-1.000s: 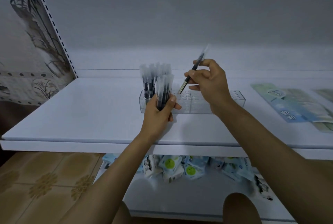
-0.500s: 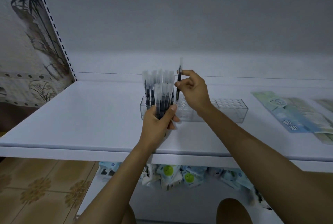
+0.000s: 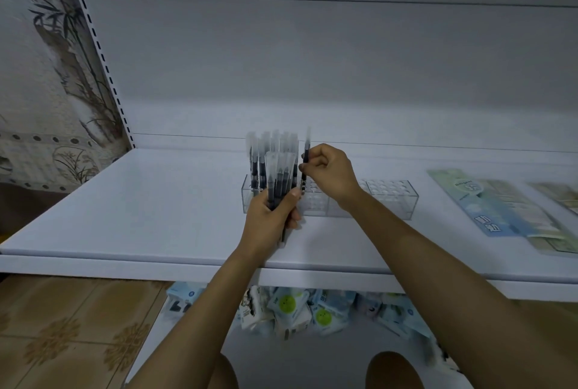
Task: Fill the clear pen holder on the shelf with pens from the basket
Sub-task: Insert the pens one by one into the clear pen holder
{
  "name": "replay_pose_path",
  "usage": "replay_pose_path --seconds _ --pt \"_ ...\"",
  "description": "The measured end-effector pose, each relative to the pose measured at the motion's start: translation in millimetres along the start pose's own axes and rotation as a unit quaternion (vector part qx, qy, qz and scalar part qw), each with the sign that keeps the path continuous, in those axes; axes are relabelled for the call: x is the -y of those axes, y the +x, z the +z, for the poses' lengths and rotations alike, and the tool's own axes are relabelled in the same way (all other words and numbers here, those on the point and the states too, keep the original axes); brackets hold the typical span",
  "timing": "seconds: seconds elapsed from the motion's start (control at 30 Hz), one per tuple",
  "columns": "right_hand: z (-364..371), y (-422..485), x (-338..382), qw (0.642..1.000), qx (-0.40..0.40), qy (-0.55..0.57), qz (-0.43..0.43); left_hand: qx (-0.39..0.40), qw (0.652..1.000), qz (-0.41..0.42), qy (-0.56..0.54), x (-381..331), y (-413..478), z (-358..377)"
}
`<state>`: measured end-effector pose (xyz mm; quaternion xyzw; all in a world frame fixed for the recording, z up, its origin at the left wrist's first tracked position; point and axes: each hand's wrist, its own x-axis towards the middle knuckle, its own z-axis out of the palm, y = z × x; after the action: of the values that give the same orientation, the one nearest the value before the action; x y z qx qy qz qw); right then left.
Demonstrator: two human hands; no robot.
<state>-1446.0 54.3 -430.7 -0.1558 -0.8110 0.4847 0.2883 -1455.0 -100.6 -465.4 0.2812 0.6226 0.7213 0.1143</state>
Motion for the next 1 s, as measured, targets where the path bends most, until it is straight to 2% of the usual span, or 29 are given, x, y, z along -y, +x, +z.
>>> replay_pose_path --seconds 0.23,0.57,1.0 --pt "-2.8 1.0 0.0 1.0 0.014 0.014 0.014 0.008 1.0 0.011 -0.005 -1.1 -0.6 0.6" --pt "0.2 0.5 -4.0 0.999 0.018 -0.026 -0.008 0.015 1.0 0.016 0.016 3.9 0.4 -1.2" --pt "-2.2 1.6 -7.2 1.0 0.008 0.017 -0.007 0.008 1.0 0.013 0.027 2.3 0.3 0.6"
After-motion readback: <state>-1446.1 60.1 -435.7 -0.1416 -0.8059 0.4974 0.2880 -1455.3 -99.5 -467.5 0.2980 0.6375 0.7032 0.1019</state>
